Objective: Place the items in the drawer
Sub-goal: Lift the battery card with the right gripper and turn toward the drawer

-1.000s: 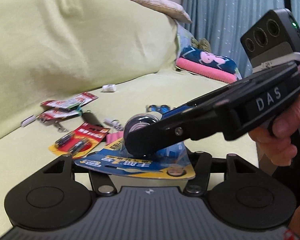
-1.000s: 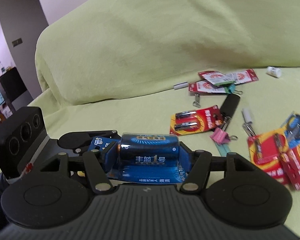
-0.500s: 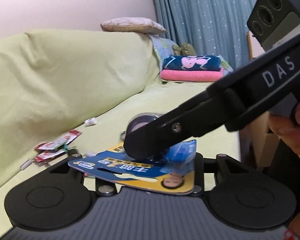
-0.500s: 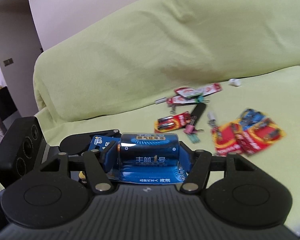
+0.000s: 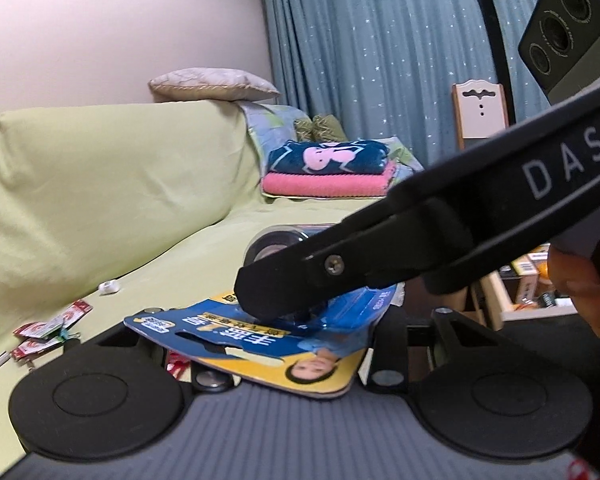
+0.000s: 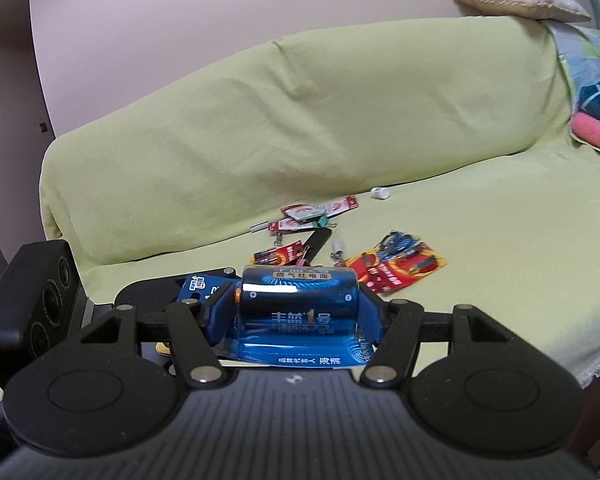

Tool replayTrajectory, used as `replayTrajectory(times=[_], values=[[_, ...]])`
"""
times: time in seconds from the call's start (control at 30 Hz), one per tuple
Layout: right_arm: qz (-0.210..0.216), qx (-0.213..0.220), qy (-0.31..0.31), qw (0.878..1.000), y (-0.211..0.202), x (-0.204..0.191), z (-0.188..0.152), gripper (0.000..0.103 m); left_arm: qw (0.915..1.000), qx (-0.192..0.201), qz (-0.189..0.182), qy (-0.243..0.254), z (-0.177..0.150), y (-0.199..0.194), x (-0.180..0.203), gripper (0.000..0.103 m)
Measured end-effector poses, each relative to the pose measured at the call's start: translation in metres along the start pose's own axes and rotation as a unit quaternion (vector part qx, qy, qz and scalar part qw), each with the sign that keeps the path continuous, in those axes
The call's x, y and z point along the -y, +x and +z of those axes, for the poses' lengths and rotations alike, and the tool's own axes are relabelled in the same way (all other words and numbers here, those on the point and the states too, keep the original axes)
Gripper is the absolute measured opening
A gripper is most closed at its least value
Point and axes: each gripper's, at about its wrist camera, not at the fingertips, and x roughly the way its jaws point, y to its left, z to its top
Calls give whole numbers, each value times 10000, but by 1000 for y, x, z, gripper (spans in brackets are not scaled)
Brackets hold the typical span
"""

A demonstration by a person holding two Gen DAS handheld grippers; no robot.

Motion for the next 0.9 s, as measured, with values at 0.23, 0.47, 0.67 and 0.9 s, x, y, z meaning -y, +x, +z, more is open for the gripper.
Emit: replayTrajectory(times=[0.23, 0.47, 0.67, 0.9], values=[[-14, 46, 176, 9998, -23, 5, -6, 60, 9998, -158, -104, 81, 10, -5, 21, 47], [21, 10, 269, 9996, -34, 4, -12, 60, 9995, -305, -57, 59, 9, -15, 35, 47], [10, -23, 348, 9994, -46, 5, -18, 60, 9992, -396, -75, 18, 9, -21, 43, 47], [-92, -44, 475, 9988, -58, 6, -25, 60, 9986, -483, -204, 21, 9, -18, 51, 47]])
